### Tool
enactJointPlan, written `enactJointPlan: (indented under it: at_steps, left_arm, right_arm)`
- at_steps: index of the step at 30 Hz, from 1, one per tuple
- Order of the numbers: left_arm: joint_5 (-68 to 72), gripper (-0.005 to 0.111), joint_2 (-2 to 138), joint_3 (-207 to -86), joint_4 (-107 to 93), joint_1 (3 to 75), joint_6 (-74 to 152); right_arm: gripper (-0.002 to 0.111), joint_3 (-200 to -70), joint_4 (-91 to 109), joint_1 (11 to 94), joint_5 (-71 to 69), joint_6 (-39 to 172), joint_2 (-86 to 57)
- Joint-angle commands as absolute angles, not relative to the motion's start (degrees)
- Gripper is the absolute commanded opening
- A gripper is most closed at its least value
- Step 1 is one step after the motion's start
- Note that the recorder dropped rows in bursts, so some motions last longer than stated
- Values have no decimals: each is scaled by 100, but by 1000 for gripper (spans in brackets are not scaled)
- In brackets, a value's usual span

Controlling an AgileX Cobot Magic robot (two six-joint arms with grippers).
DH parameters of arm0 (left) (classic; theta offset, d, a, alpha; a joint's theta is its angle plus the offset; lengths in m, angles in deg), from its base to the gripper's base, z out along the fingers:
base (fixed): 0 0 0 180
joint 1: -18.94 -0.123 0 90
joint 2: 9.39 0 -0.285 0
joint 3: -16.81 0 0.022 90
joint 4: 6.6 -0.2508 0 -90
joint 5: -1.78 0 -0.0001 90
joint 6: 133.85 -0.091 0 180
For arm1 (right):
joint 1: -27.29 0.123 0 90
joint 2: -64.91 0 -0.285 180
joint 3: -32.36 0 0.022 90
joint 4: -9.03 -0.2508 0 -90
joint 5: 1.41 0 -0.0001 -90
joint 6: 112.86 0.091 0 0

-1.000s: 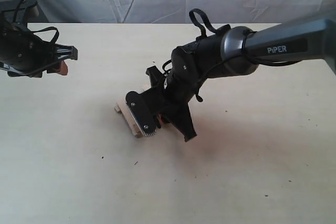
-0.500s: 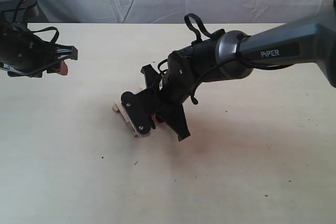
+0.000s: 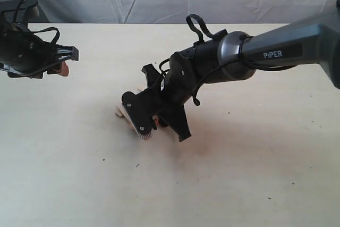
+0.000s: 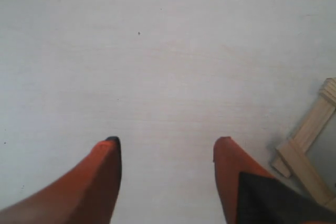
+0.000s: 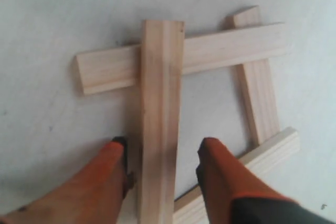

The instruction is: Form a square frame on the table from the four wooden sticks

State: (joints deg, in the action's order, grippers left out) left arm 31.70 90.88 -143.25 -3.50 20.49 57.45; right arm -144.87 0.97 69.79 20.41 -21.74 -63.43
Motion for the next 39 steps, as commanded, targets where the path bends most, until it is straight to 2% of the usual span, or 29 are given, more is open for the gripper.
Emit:
enactJointPlan:
  at_steps: [1, 5, 8, 10, 13, 20, 27, 33, 39]
  left_arm:
    - [3132, 52, 9042, -14306, -305, 2077, 5747]
    - [3131, 52, 9042, -14306, -320, 2077, 5747]
    - [3131, 52, 9042, -14306, -320, 2077, 5747]
    - [3131, 52, 9042, -14306, -320, 2077, 5747]
    - [3141, 52, 9042, -14306, -317, 2077, 5747]
    - [3086, 52, 9361, -14306, 59, 2263, 5649]
    - [2971, 52, 10003, -14306, 522, 2753, 5454]
    - [3138, 52, 10258, -14306, 684, 2779, 5454]
    - [3143, 52, 10363, -14306, 893, 2779, 5313]
  right_arm:
    - [45, -14502, 92, 6971, 1977, -2103, -6139]
    - [45, -14502, 0, 6971, 1799, -1337, -5707]
    - [41, -14502, -24, 6830, 1429, 271, -5426]
    - [28, -14502, -52, 6651, 1289, 1533, -5324]
    - [-1, -14502, -52, 6310, 1471, 3077, -5339]
    - [0, -14502, -105, 5637, 2734, 4722, -5730]
    - [0, -14806, -1078, 5599, 3122, 4795, -6038]
    - [0, -15645, -1112, 5599, 3534, 4795, -6569]
    - [0, -15819, -1112, 5599, 3564, 4833, -6886]
